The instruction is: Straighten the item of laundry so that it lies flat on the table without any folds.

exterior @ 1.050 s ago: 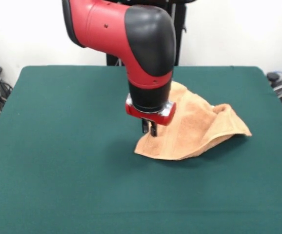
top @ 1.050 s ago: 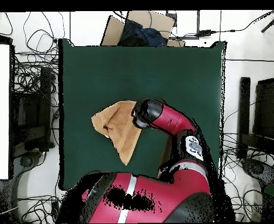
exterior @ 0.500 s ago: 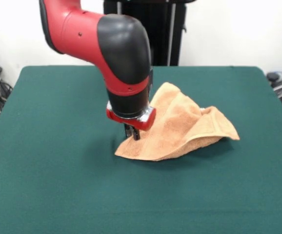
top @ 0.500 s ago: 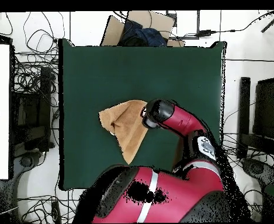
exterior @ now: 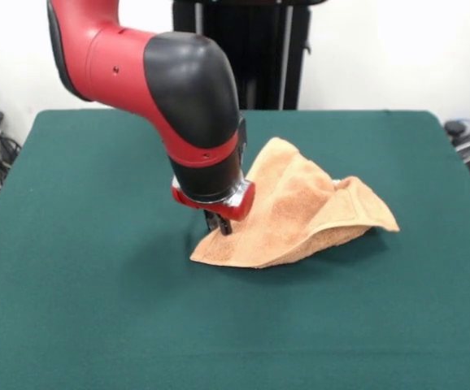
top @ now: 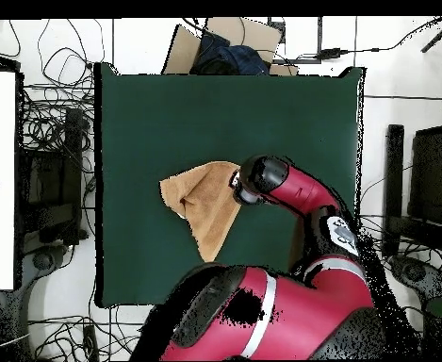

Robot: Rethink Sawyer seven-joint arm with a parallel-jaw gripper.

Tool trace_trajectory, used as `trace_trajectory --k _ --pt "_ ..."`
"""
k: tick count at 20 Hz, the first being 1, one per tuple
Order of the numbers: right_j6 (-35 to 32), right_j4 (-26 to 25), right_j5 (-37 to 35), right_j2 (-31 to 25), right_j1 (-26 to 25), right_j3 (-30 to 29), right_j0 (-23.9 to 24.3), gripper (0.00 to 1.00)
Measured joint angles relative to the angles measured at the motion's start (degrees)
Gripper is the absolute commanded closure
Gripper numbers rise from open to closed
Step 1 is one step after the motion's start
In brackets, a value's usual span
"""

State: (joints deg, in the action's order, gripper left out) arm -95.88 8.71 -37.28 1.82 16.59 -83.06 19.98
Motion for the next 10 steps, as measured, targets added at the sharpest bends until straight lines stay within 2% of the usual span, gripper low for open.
trace_trajectory --k 10 --pt "0.0 -2.0 -0.8 -1.4 0.5 0.1 0.9 1.0"
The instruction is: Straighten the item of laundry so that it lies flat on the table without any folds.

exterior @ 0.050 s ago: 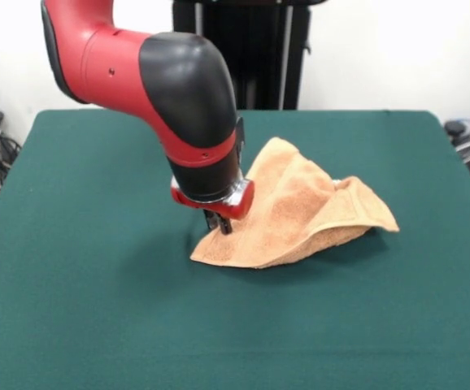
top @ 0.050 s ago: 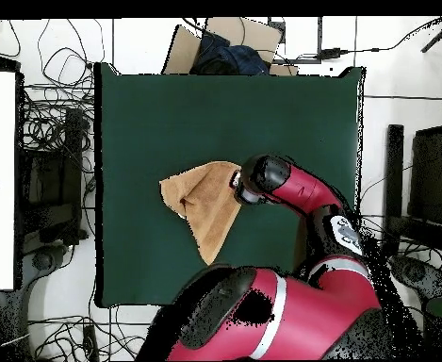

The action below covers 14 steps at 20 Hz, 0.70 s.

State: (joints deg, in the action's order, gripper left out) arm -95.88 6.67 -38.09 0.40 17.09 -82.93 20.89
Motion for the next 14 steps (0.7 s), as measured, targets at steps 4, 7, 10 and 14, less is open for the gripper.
trace_trajectory --k 4,7,10,14 --pt "0.0 -0.8 0.0 0.0 0.5 0.0 -0.5 1.0" --pt "0.0 -1.1 0.0 0.0 0.7 -0.2 -0.5 1.0" --pt "0.0 -1.5 0.0 0.0 1.2 -1.1 -0.5 1.0" --pt "0.0 -1.9 0.0 0.0 1.6 -1.7 -0.5 1.0"
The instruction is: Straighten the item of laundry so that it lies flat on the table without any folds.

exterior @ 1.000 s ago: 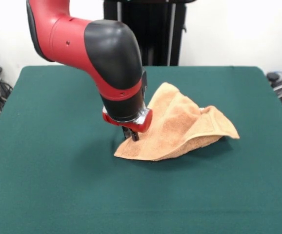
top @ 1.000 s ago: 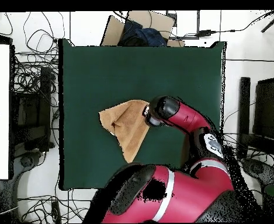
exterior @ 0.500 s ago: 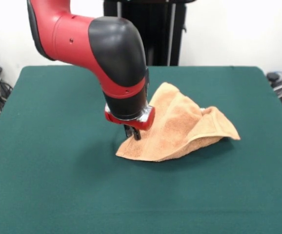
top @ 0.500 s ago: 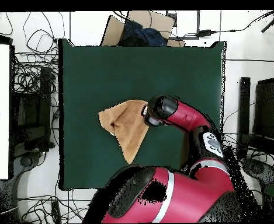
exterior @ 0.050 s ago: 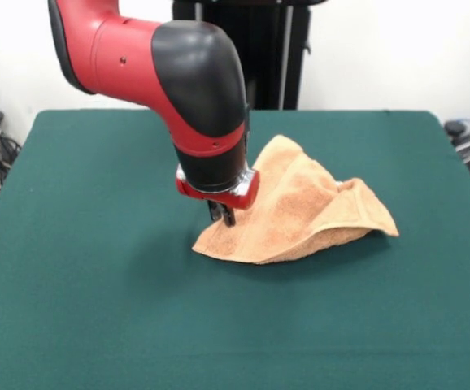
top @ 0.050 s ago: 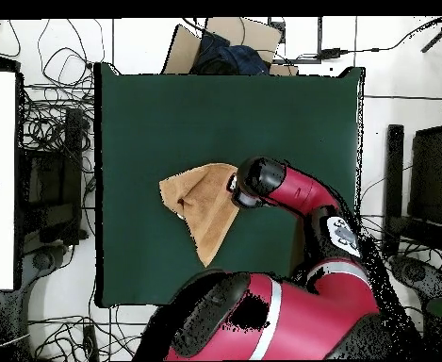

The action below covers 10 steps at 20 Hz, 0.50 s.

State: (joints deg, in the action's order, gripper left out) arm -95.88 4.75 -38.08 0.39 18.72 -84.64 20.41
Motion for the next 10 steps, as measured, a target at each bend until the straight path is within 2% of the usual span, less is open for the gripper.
trace_trajectory --k 10 --pt "0.0 0.0 0.0 0.0 0.3 -0.1 0.0 1.0"
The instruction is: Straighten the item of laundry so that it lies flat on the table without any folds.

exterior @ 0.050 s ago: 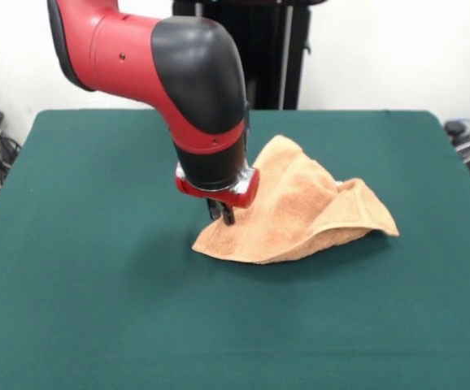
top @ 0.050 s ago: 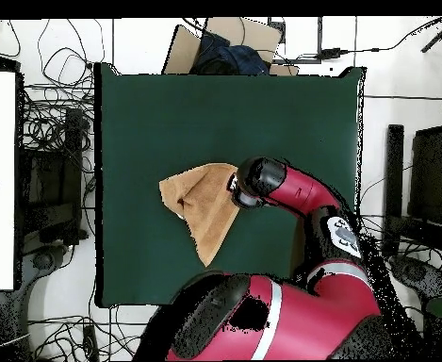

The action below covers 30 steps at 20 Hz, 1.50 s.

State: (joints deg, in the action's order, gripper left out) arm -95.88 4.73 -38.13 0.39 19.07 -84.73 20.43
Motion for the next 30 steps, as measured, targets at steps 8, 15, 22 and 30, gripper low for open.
trace_trajectory --k 8,15,22,30 --pt "0.0 -0.1 -1.7 -0.2 -1.2 1.0 1.1 1.0" --pt "0.0 -1.3 -3.8 -1.4 -2.4 2.4 3.4 1.0" --pt "0.0 -3.2 -7.5 -4.0 -3.3 4.3 5.8 1.0" --pt "0.0 -4.7 -9.0 -4.5 -3.6 5.5 6.0 1.0"
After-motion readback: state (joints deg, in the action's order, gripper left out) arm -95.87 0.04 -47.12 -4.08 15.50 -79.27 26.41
